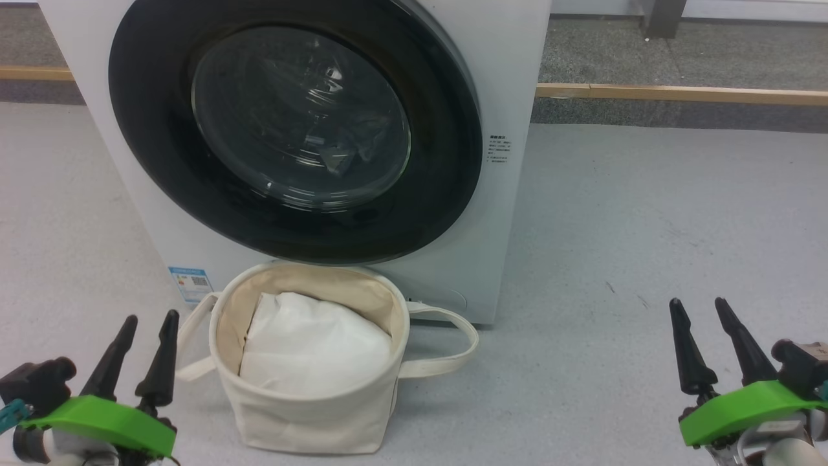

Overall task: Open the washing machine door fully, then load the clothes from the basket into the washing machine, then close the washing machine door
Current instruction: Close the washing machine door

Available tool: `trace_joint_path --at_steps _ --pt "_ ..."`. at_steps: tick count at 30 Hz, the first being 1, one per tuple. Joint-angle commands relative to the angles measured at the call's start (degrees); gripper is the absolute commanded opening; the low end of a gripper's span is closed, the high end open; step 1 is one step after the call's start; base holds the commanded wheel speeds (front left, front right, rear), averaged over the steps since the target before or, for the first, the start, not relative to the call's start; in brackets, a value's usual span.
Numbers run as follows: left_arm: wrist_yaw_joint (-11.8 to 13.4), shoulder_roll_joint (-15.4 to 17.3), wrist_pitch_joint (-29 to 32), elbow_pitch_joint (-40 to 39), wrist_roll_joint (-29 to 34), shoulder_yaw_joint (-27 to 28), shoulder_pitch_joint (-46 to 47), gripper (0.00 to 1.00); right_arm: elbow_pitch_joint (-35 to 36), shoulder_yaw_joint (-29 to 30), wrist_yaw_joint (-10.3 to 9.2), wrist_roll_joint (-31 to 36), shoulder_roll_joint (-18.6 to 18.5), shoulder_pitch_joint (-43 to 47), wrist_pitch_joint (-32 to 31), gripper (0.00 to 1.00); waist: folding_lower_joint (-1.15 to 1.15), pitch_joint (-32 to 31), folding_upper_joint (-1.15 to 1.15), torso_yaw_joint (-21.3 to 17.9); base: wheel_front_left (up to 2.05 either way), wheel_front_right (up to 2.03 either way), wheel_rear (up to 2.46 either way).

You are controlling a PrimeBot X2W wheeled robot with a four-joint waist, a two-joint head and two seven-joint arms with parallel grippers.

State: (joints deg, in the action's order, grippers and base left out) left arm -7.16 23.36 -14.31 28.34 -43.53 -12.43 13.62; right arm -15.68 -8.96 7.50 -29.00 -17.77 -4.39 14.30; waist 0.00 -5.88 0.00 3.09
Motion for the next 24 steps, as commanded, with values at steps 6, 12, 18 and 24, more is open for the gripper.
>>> trace_joint_path --at_steps 6,12,18,24 --pt "-0.3 2.9 -0.7 -2.0 0.7 1.1 2.1 1.00 2.9 0.0 -0.01 1.5 -0.2 -0.9 0.7 1.00 0.00 -0.1 0.00 0.1 0.00 0.00 0.00" --pt "-0.3 3.0 -0.7 -2.2 0.5 0.9 2.0 1.00 2.7 0.2 -0.01 1.8 -0.2 -0.6 0.7 1.00 0.00 -0.1 0.00 0.2 0.00 0.00 0.00" --pt "-0.2 2.8 -0.7 -2.3 0.2 0.7 1.8 1.00 2.5 0.3 -0.01 2.0 -0.1 -0.5 0.7 1.00 0.00 -0.1 0.00 0.1 0.00 0.00 0.00" --pt "-0.2 2.9 -0.7 -2.4 0.0 0.6 1.9 1.00 2.3 0.2 -0.01 2.2 0.0 -0.4 0.7 1.00 0.00 0.0 0.00 0.0 0.00 0.00 0.00"
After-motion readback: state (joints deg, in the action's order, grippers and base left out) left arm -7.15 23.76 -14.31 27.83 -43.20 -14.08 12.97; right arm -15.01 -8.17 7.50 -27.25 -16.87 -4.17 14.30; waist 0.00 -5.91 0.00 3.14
